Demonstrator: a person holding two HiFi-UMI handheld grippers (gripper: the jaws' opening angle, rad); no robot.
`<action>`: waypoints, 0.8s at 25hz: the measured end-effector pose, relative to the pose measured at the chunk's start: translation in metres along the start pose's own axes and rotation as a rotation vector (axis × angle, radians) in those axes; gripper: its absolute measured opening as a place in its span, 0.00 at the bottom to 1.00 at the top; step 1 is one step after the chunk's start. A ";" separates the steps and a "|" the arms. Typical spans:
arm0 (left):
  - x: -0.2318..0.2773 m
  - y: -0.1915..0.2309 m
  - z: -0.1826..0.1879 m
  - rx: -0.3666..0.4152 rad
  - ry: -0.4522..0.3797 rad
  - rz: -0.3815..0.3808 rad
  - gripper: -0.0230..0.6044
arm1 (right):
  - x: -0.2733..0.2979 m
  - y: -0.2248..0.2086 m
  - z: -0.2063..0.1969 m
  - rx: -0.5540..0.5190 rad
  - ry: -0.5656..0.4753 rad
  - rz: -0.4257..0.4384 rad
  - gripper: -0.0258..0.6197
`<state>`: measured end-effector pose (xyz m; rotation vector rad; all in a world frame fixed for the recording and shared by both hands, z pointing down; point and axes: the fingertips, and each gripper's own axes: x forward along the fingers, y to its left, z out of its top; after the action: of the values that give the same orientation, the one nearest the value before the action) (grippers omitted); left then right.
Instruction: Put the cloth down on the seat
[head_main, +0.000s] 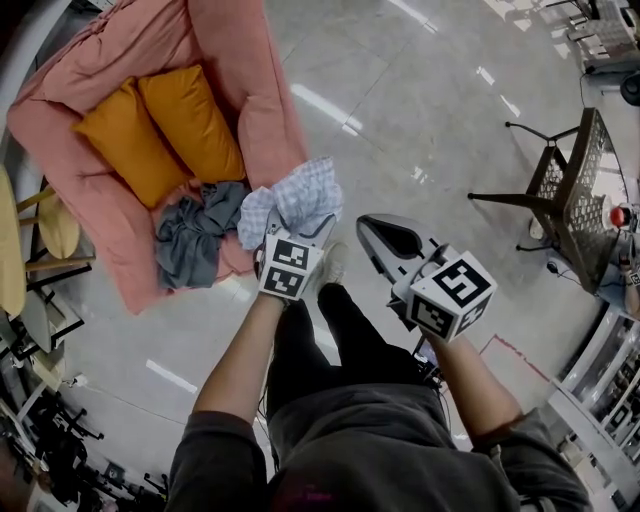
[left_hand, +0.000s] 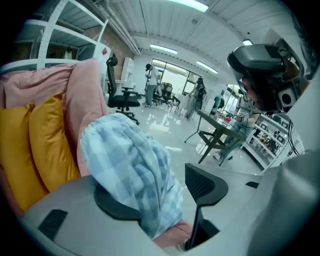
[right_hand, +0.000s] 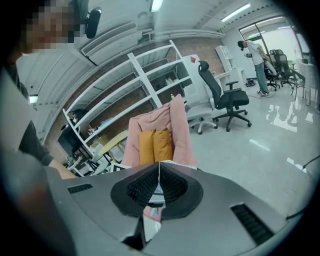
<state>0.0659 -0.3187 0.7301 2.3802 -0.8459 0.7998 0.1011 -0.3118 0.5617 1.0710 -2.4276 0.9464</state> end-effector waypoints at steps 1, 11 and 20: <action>-0.004 0.004 0.002 -0.002 -0.001 0.017 0.49 | 0.000 0.001 0.002 0.001 -0.002 0.001 0.06; -0.029 0.025 0.000 0.079 0.093 0.122 0.63 | 0.002 0.019 0.022 -0.022 -0.023 0.020 0.06; -0.087 0.028 0.057 0.054 -0.074 0.148 0.56 | 0.005 0.036 0.052 -0.054 -0.067 0.017 0.06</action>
<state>0.0119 -0.3383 0.6395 2.4287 -1.0532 0.8055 0.0701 -0.3324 0.5103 1.0811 -2.5049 0.8583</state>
